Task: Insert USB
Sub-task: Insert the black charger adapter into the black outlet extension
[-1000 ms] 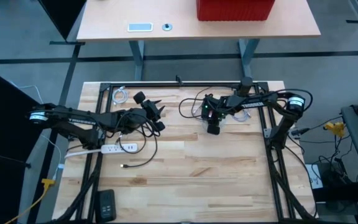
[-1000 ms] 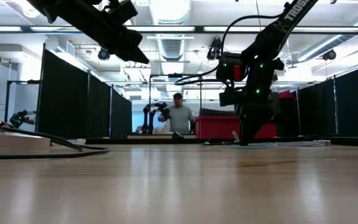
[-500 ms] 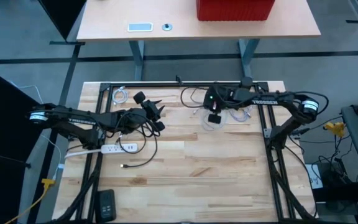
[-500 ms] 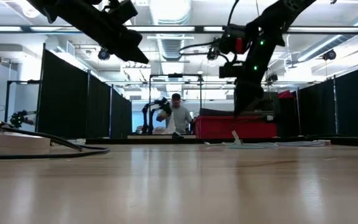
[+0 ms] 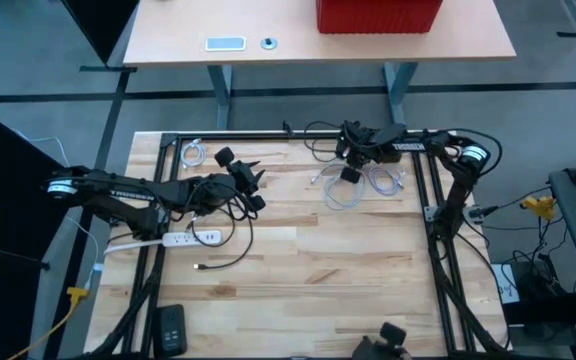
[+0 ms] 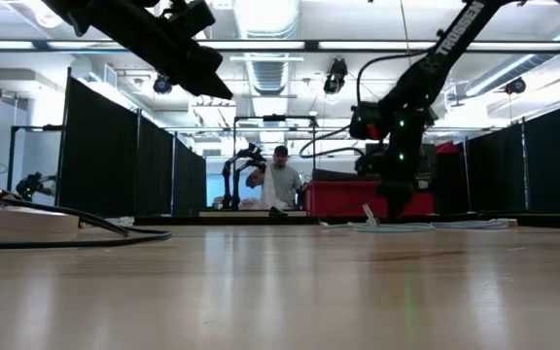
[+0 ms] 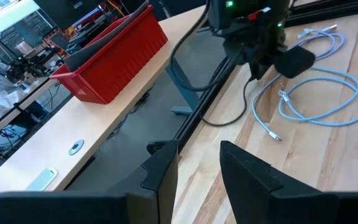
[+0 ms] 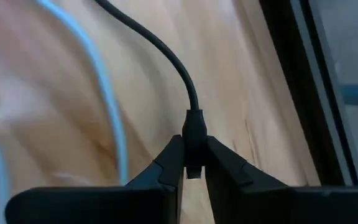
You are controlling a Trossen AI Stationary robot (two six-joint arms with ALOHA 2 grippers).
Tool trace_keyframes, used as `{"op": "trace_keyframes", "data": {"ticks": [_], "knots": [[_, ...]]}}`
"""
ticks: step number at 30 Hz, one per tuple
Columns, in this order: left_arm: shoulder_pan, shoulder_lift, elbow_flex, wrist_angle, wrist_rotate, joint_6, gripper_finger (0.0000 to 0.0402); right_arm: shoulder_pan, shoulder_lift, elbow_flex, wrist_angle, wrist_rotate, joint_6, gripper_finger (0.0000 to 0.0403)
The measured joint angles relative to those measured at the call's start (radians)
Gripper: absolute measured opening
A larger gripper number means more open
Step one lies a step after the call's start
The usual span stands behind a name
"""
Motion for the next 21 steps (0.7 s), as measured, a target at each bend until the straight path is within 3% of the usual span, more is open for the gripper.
{"op": "trace_keyframes", "data": {"ticks": [12,21], "knots": [[0.001,0.000,0.000,0.000,0.000,0.008,0.0106,0.039,-0.069,-0.001,-0.006,-0.009,0.000,0.0205],[0.001,0.000,0.000,0.000,0.000,0.008,0.0107,0.096,-0.206,-0.002,-0.146,0.014,0.057,0.0252]]}}
